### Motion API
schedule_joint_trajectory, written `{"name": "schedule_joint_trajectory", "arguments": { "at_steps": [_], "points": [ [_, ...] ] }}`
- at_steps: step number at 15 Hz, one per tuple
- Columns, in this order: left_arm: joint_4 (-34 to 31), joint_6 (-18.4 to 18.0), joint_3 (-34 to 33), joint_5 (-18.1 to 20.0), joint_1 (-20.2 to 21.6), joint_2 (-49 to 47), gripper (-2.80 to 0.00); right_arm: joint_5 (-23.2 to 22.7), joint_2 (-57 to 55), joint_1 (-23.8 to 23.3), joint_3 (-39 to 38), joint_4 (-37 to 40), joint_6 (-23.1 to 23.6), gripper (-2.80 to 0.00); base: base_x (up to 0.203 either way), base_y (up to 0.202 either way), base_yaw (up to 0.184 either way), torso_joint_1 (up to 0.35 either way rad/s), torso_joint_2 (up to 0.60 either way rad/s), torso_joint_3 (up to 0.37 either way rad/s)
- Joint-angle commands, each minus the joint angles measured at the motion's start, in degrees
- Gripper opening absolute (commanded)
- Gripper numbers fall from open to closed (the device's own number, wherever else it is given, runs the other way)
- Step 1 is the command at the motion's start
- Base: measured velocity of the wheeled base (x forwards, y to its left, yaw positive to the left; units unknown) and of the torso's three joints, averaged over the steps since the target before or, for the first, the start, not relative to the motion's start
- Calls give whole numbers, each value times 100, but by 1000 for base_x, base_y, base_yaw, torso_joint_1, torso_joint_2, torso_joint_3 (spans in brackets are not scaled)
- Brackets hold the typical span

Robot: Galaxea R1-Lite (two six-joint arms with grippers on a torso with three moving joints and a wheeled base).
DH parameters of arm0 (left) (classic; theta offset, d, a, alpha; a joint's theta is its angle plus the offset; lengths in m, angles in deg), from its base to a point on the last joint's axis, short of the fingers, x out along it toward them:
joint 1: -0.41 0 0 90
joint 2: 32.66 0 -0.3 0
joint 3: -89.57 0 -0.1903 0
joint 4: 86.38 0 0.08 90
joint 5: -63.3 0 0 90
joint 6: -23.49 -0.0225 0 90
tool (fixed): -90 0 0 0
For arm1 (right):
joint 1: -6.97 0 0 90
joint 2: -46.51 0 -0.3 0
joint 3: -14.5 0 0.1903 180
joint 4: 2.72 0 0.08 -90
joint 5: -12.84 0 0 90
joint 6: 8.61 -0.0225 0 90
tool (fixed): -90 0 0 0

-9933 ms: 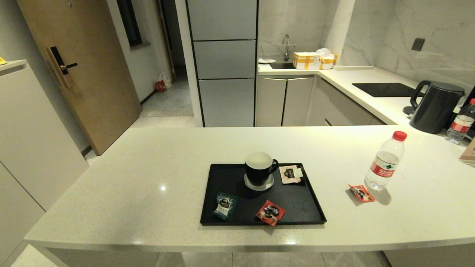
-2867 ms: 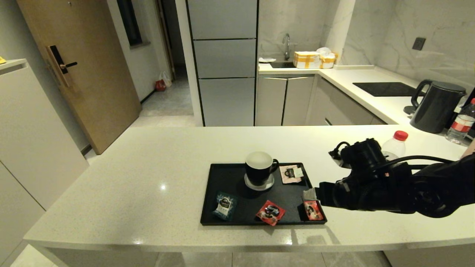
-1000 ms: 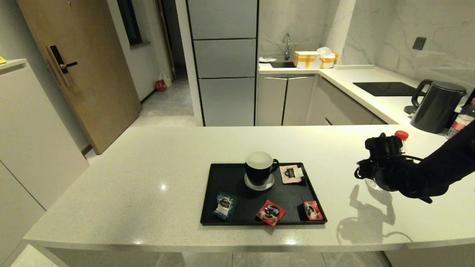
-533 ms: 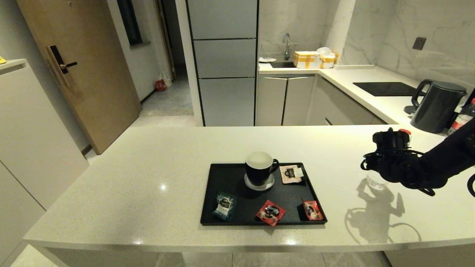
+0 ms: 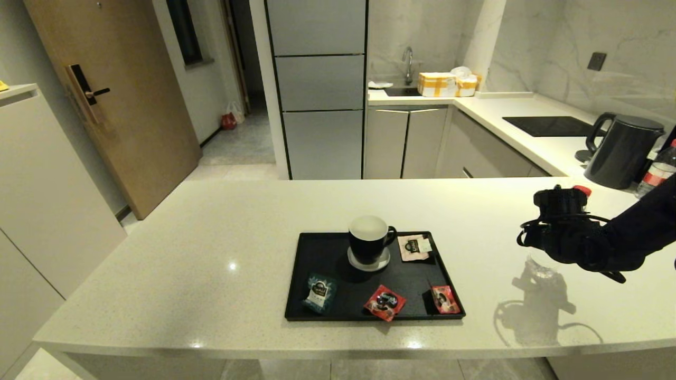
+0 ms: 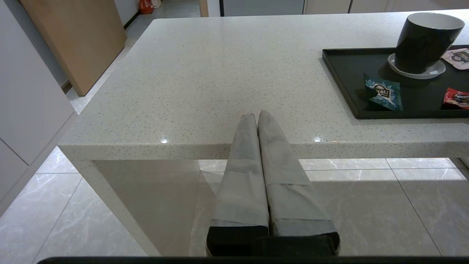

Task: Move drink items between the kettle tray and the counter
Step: Return the bottled water to its original position

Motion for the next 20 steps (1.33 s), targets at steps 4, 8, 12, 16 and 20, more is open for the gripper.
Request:
{"name": "schedule_joint_trajectory", "arguments": {
  "at_steps": [4,8,12,16,20],
  "points": [
    [-4,-2,1,0,4,-7,-280,39,1110,1008,-206,298,7,-280,0,0,0,0,0,0],
    [-4,-2,1,0,2,-7,-280,106,1444,2683,-184,685,20,-280,0,0,0,0,0,0],
    [-4,-2,1,0,4,-7,-280,188,809,3581,214,496,6,-280,0,0,0,0,0,0],
    [-4,-2,1,0,4,-7,-280,468,-80,3940,665,83,28,-280,0,0,0,0,0,0],
    [-4,-2,1,0,-4,-7,-280,518,-638,4045,945,-223,-9,-280,0,0,0,0,0,0]
  ]
}}
